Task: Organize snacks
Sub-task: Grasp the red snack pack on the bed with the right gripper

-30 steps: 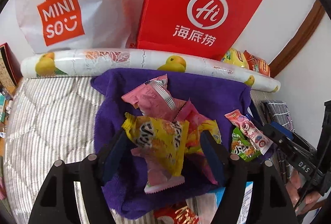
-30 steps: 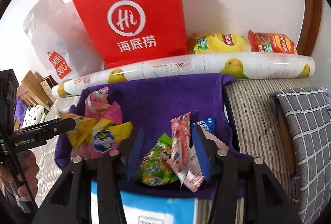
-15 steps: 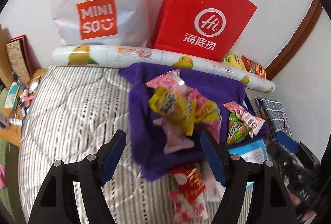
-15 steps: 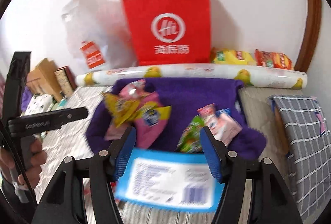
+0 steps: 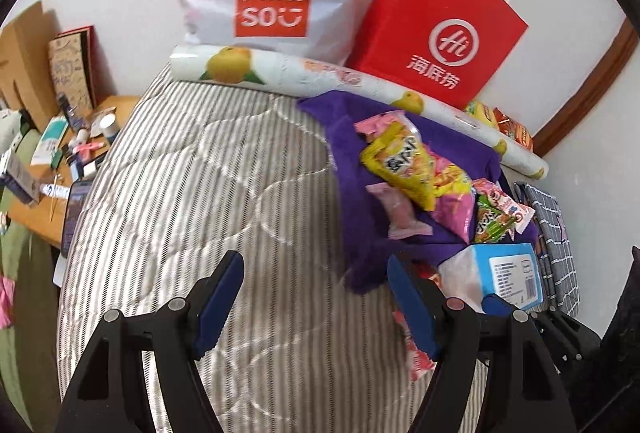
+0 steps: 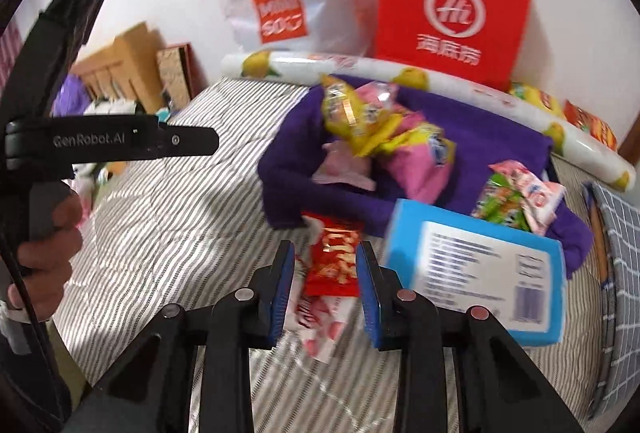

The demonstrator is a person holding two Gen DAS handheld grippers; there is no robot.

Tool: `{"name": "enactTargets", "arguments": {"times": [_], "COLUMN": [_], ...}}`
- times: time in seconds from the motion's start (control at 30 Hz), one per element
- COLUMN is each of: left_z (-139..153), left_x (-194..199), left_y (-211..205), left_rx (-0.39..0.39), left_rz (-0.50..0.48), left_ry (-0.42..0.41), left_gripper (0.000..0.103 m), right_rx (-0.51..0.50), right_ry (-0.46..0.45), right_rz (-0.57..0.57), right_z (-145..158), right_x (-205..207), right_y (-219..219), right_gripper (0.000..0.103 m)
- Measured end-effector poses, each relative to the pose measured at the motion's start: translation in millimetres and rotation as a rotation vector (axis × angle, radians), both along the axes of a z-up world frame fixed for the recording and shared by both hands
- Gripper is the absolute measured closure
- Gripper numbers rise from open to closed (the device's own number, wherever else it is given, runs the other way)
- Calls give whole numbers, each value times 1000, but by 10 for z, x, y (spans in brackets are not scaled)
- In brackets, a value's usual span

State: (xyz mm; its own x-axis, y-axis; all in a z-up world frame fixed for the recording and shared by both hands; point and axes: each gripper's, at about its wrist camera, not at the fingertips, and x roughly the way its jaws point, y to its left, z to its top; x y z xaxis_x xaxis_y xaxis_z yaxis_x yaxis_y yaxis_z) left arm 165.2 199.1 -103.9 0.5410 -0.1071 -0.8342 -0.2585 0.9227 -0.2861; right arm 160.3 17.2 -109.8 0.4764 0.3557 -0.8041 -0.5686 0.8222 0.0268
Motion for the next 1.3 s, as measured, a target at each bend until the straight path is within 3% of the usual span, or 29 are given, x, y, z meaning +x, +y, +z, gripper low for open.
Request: {"name": "enactTargets", "arguments": {"times": [0.37,0.8,0.97,1.13,1.3], "left_z": [-172,-380,-424,-436,-411], "left_x": [21,91,93,79,49], "left_y": [185,208,224,260,230], "left_rx": [-20,-28,-31,-38,-38], "left_rz": [-1,-13,-14,-5,-12], "left_ry": [5,27,36,38,38], "left_gripper": [30,30,30,30,30], "right_rx": [-158,-254,-251,-182,-130], "right_ry": [7,-26,-56,-50,-46], "right_rz": [13,-6,-2,5,10], "right_z": [-334,-559,-552,-454,-337], "right_x": [167,247,233,198,128], "right_y": [427,484,457,406,369], "right_gripper": [70,67,78,100,102]}}
